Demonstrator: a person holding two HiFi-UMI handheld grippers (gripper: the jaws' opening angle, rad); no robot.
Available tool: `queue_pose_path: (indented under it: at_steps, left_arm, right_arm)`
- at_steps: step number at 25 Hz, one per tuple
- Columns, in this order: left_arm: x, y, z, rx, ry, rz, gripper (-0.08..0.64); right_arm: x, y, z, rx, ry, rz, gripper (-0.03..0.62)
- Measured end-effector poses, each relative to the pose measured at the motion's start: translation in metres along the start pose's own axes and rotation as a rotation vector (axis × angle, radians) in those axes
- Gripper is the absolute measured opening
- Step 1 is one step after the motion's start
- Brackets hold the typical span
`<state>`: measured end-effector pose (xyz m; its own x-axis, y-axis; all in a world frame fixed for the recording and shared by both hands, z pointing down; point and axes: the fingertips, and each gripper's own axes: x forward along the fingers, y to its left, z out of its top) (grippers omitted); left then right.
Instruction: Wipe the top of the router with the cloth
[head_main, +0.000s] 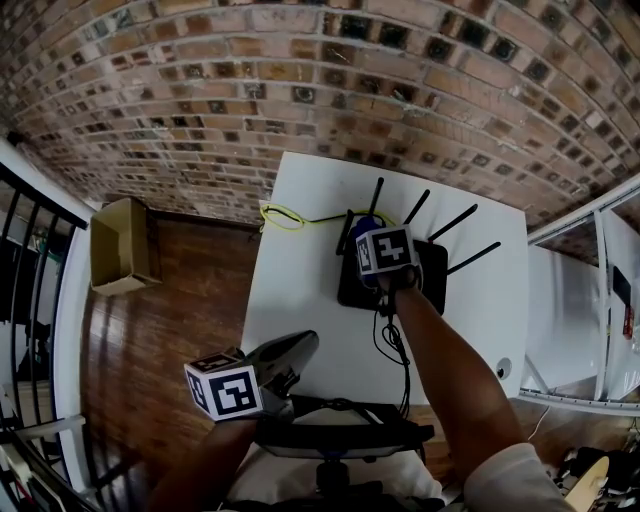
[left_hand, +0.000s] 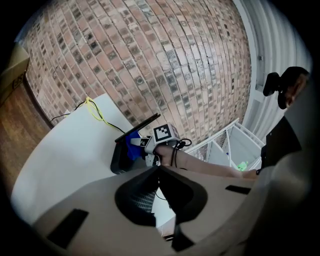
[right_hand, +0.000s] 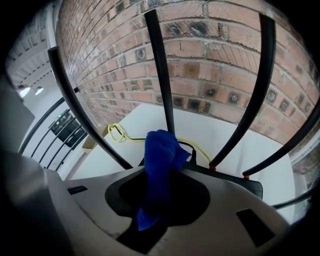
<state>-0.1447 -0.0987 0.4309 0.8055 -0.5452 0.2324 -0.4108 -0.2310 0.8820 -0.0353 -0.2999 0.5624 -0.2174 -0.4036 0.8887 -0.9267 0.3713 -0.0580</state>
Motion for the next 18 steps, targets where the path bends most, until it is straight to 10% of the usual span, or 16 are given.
queue_pose_path:
  at_steps: [18]
  left_arm:
    - [0.005, -0.012, -0.003, 0.021, 0.015, -0.011, 0.002]
  right_arm:
    - [-0.039, 0.004, 0.012, 0.288, -0.220, 0.242, 0.118]
